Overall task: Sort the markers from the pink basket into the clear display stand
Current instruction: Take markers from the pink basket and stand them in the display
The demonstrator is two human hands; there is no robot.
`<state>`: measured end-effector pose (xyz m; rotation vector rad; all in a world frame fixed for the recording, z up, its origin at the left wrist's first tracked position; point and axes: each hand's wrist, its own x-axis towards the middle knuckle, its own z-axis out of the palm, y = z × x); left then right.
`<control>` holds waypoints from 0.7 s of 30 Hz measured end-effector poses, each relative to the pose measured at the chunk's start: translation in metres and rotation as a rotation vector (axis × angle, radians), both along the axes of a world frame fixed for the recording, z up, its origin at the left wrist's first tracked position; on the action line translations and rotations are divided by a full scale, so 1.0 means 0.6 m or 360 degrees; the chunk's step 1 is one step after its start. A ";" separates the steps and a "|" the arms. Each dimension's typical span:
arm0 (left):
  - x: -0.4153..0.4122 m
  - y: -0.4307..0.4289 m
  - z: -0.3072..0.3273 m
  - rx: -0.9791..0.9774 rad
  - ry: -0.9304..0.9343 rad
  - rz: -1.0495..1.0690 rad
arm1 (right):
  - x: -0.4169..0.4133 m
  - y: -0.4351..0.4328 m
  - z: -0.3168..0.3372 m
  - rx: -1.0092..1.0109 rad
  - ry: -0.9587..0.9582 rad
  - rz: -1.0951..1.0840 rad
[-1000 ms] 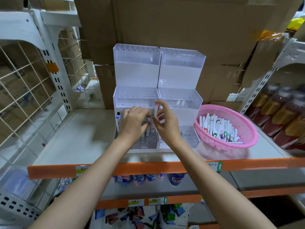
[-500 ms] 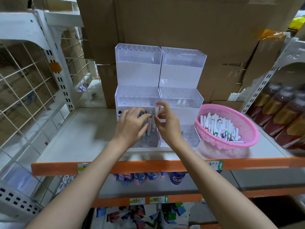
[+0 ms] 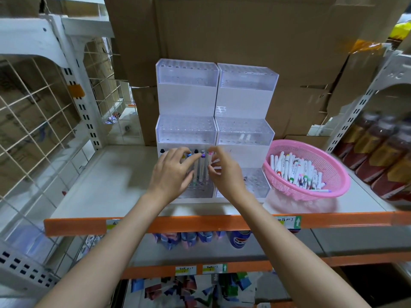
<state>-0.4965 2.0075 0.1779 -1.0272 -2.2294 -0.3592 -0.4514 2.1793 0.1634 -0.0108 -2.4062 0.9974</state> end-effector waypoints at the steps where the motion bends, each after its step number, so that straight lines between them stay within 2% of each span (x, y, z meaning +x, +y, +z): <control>1: 0.000 0.000 -0.001 0.0004 0.0002 0.0004 | 0.000 -0.001 0.001 0.0006 0.0004 0.0002; 15: -0.002 0.002 -0.005 -0.0019 -0.0039 0.0032 | -0.002 -0.008 0.010 -0.0003 0.0065 -0.0015; 21: -0.001 0.002 -0.007 -0.0031 -0.0039 0.0049 | -0.001 -0.002 0.004 0.0045 -0.0008 -0.0035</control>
